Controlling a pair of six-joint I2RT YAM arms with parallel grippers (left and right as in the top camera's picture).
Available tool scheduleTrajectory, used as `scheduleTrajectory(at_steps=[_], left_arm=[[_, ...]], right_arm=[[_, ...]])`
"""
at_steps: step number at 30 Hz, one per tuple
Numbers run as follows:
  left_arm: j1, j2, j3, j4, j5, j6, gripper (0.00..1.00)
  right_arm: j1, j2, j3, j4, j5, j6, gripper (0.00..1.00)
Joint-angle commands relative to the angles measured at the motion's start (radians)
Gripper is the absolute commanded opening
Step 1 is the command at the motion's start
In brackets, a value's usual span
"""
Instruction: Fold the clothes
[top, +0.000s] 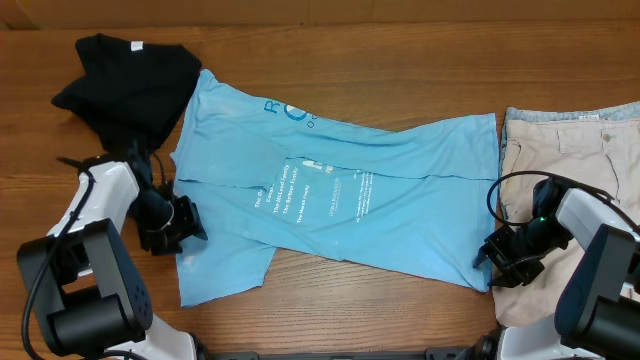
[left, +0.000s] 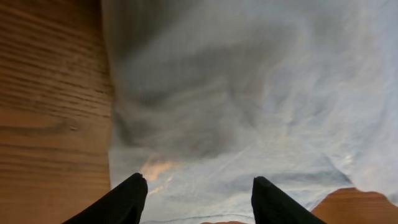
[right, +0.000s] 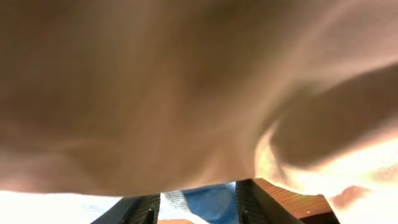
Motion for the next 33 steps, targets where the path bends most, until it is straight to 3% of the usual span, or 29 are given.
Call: scheduleTrajectory(at_steps=[1, 5, 10, 15, 22, 30, 33], left_arm=[[0.001, -0.010, -0.031, 0.005, -0.002, -0.008, 0.63], [0.008, -0.012, -0.003, -0.059, -0.013, -0.006, 0.53], [0.018, -0.072, 0.068, -0.135, -0.144, -0.056, 0.57], [0.034, -0.129, 0.061, -0.103, -0.236, -0.154, 0.65], [0.040, -0.128, -0.072, 0.079, -0.162, -0.131, 0.66], [0.040, -0.128, -0.161, 0.134, -0.090, -0.050, 0.57], [0.040, -0.128, -0.186, 0.173, -0.090, -0.052, 0.38]], right_arm=[[0.003, -0.003, -0.001, 0.006, -0.027, 0.015, 0.41], [0.003, -0.025, -0.001, 0.004, -0.035, 0.011, 0.41], [0.003, -0.066, 0.014, -0.010, -0.035, 0.011, 0.41], [0.003, -0.099, 0.024, -0.023, -0.034, 0.011, 0.43], [0.003, -0.101, 0.024, -0.023, -0.034, 0.009, 0.44], [0.003, -0.101, 0.024, -0.023, -0.034, 0.008, 0.44], [0.003, -0.101, 0.024, -0.023, -0.034, 0.008, 0.44]])
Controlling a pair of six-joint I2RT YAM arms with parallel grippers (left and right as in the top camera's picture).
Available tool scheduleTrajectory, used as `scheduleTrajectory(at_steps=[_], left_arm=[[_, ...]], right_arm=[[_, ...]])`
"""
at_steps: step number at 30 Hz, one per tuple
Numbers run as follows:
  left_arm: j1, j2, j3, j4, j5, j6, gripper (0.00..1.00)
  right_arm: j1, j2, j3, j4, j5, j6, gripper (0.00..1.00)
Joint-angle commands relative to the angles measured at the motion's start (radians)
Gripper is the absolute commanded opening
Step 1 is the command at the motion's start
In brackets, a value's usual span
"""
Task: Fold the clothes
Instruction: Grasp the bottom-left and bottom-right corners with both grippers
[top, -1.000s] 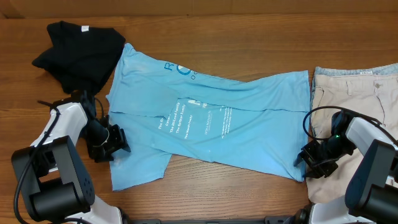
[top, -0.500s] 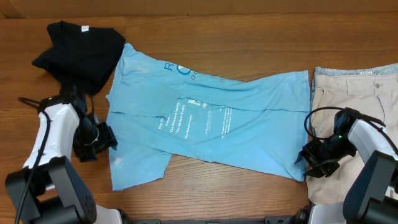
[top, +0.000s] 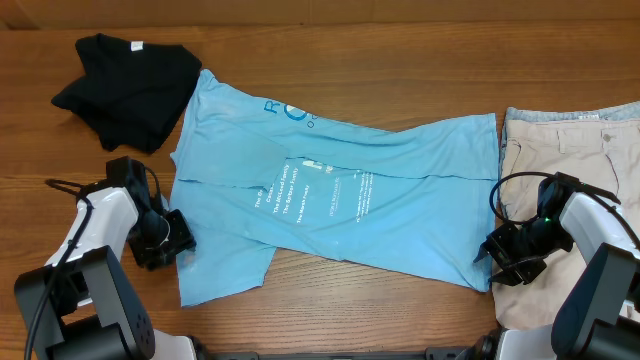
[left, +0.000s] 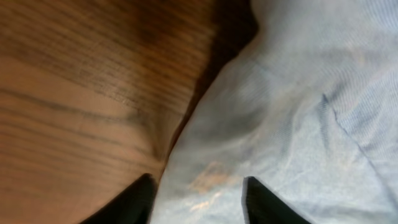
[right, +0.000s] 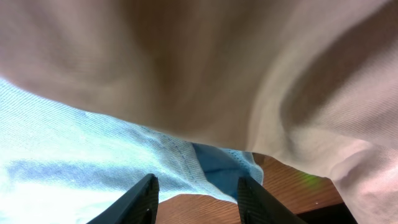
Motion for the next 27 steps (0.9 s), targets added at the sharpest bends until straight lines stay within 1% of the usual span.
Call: scheduleTrajectory(at_steps=[1, 3, 9, 10, 11, 12, 13, 15, 17, 20, 22, 26, 27], left_arm=[[0.004, -0.006, -0.036, 0.033, 0.020, 0.016, 0.27], [0.004, -0.006, -0.053, 0.054, 0.021, 0.006, 0.05], [0.005, -0.006, -0.054, 0.045, 0.013, 0.010, 0.04], [0.005, -0.006, -0.054, 0.035, 0.013, 0.010, 0.24], [0.005, -0.006, -0.055, 0.032, 0.010, 0.010, 0.37], [0.005, -0.006, -0.055, 0.029, -0.011, 0.008, 0.59], [0.005, -0.006, -0.055, 0.027, -0.037, 0.000, 0.65], [0.005, -0.006, -0.055, 0.027, -0.071, -0.034, 0.72], [0.005, -0.006, -0.058, 0.031, -0.092, -0.049, 0.71], [0.005, -0.006, -0.082, 0.068, -0.092, -0.047, 0.64], [0.005, -0.006, -0.120, 0.116, -0.084, -0.047, 0.55], [0.005, -0.006, -0.162, 0.170, -0.028, -0.024, 0.13], [0.005, -0.006, -0.155, 0.169, -0.024, -0.020, 0.06]], right_arm=[[0.003, -0.019, 0.023, -0.001, -0.005, 0.001, 0.44], [0.003, -0.019, 0.023, -0.001, -0.005, -0.002, 0.45], [0.003, -0.019, 0.023, 0.000, -0.005, -0.014, 0.45], [0.003, -0.019, 0.023, -0.001, -0.005, -0.015, 0.45], [0.003, -0.019, 0.023, -0.001, -0.005, -0.016, 0.45], [0.003, -0.019, 0.023, -0.001, -0.005, -0.018, 0.45], [0.003, -0.019, 0.023, 0.000, -0.005, -0.018, 0.45], [0.003, -0.019, 0.023, 0.003, -0.005, -0.018, 0.45], [0.003, -0.019, 0.023, 0.003, -0.005, -0.018, 0.45], [0.003, -0.019, 0.023, 0.004, -0.005, -0.018, 0.45], [0.003, -0.019, 0.023, 0.006, -0.005, -0.018, 0.45], [0.003, -0.019, 0.023, 0.007, -0.005, -0.018, 0.45], [0.003, -0.019, 0.023, 0.007, -0.005, -0.018, 0.45]])
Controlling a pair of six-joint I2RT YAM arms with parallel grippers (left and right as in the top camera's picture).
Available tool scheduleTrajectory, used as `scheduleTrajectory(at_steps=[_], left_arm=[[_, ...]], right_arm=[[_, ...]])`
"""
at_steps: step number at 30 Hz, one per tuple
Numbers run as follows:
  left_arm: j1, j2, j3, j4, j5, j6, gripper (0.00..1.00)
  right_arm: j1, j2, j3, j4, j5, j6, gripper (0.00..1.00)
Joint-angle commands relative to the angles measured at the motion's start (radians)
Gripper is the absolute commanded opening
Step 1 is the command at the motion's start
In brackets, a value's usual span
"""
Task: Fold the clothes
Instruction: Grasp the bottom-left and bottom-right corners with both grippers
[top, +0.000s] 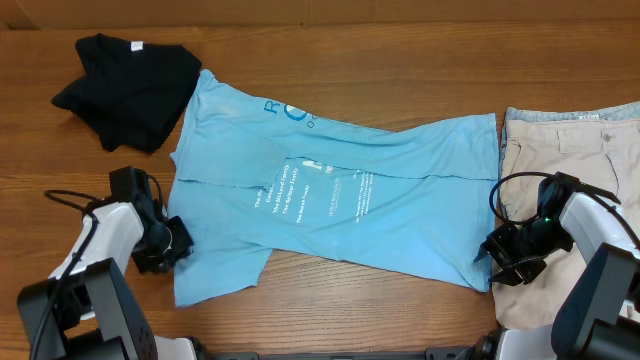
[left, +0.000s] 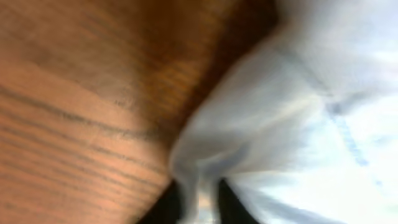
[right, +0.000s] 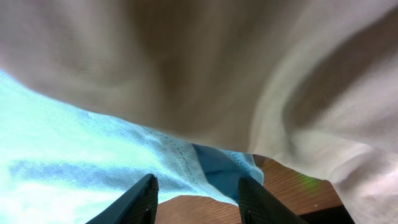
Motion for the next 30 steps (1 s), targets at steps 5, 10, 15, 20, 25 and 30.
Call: scheduleTrajectory(at_steps=[5, 10, 15, 20, 25, 30], left_arm=[[0.006, 0.046, 0.069, -0.090, 0.043, 0.021, 0.04], [0.006, 0.046, 0.256, -0.269, 0.045, 0.031, 0.04], [0.006, 0.046, 0.405, -0.359, 0.071, 0.030, 0.04], [0.005, 0.046, 0.518, -0.385, 0.099, 0.029, 0.04], [0.003, 0.046, 0.528, -0.388, 0.134, 0.030, 0.04], [0.002, 0.046, 0.528, -0.387, 0.133, 0.034, 0.04]], right_arm=[[0.003, -0.019, 0.025, -0.005, -0.005, -0.003, 0.45], [0.003, -0.026, 0.050, -0.065, -0.014, -0.002, 0.44], [0.006, -0.050, 0.050, -0.108, -0.068, -0.003, 0.45], [0.006, -0.051, 0.048, -0.103, -0.058, -0.002, 0.40], [0.016, -0.051, 0.010, -0.087, -0.066, -0.006, 0.28], [0.078, -0.051, -0.086, 0.003, -0.176, -0.032, 0.36]])
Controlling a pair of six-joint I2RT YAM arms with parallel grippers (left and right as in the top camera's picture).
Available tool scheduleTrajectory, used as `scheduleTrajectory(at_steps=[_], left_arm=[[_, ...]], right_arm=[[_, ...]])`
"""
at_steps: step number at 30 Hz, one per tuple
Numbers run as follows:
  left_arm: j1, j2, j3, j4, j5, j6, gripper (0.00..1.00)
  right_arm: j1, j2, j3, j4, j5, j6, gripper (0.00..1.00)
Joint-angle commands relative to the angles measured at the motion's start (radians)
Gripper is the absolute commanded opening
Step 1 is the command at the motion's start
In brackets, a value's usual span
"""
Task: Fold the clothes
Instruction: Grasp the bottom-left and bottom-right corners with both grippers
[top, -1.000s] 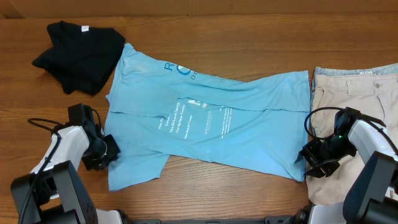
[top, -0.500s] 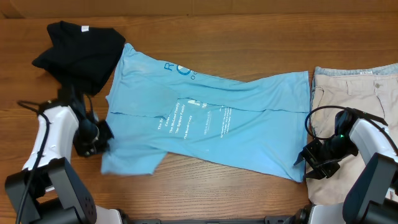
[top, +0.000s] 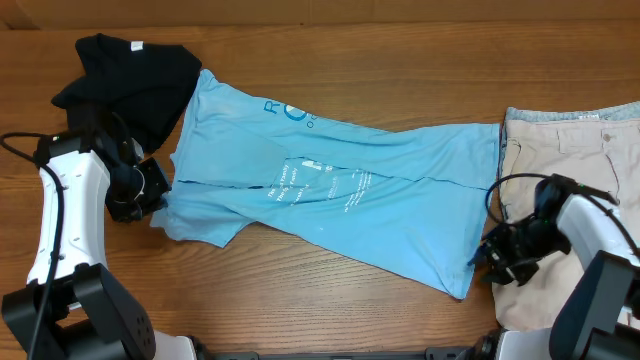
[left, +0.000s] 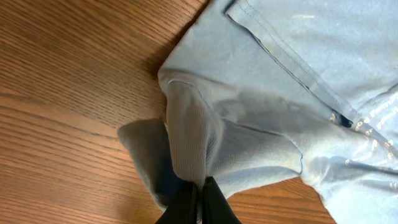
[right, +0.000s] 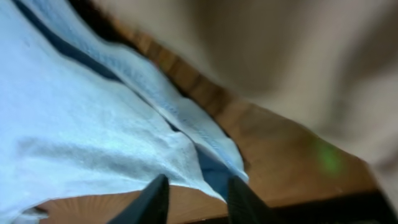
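A light blue T-shirt (top: 340, 200) with white print lies spread across the table's middle. My left gripper (top: 150, 195) is shut on its lower-left corner, and in the left wrist view the fabric (left: 193, 143) hangs bunched from the closed left gripper (left: 200, 186) just above the wood. My right gripper (top: 487, 262) stands open at the shirt's lower-right corner. The right wrist view shows the right gripper (right: 196, 196) with the blue hem corner (right: 211, 162) lying between its spread fingers.
A crumpled black garment (top: 125, 75) lies at the back left, close behind my left arm. Khaki shorts (top: 580, 150) lie at the right edge, touching the shirt's side and blurred in the right wrist view (right: 298, 56). Bare wood table (top: 300, 310) runs along the front.
My left gripper, still shut on the shirt's lower-left corner, is now farther back and to the left. The lower-left flap is drawn up and bunched. The lower hem now slants toward the right corner.
At first both grippers stood open, the left at the shirt's left edge, the right at its lower-right hem beside the shorts. The left then sat lower along that edge, then was shut on it. Now it holds the corner pulled back; the right stays open.
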Motion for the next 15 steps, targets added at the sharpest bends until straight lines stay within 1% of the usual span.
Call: scheduleTrajectory(at_steps=[1, 2, 5, 6, 7, 8, 9, 10, 11, 15], left_arm=[[0.002, 0.001, 0.016, 0.001, 0.016, 0.016, 0.04], [0.002, 0.001, 0.016, 0.001, 0.016, 0.017, 0.04], [0.002, 0.001, 0.016, 0.001, 0.016, 0.017, 0.04], [0.002, 0.001, 0.016, 0.000, 0.016, 0.019, 0.04], [0.002, 0.001, 0.016, 0.000, 0.016, 0.021, 0.04], [0.002, 0.001, 0.016, 0.000, 0.014, 0.023, 0.04], [0.002, 0.001, 0.016, 0.000, 0.011, 0.024, 0.04], [0.002, 0.001, 0.016, 0.000, 0.003, 0.024, 0.04], [0.002, 0.001, 0.016, 0.000, -0.006, 0.024, 0.04], [0.002, 0.001, 0.016, 0.000, -0.035, 0.028, 0.04]], right_arm=[[0.049, -0.021, -0.062, 0.031, -0.079, -0.015, 0.38], [0.064, -0.021, -0.076, 0.043, -0.078, -0.007, 0.41], [0.093, -0.021, -0.111, 0.080, -0.071, 0.043, 0.42], [0.097, -0.021, -0.117, 0.089, -0.071, 0.052, 0.39], [0.097, -0.021, -0.117, 0.089, -0.071, 0.055, 0.33], [0.097, -0.021, -0.116, 0.089, -0.072, 0.055, 0.26], [0.097, -0.021, -0.114, 0.088, -0.071, 0.055, 0.16], [0.093, -0.021, -0.110, 0.089, -0.071, 0.055, 0.09], [0.085, -0.021, -0.101, 0.088, -0.071, 0.055, 0.05], [0.034, -0.021, -0.052, 0.081, -0.066, 0.054, 0.04]])
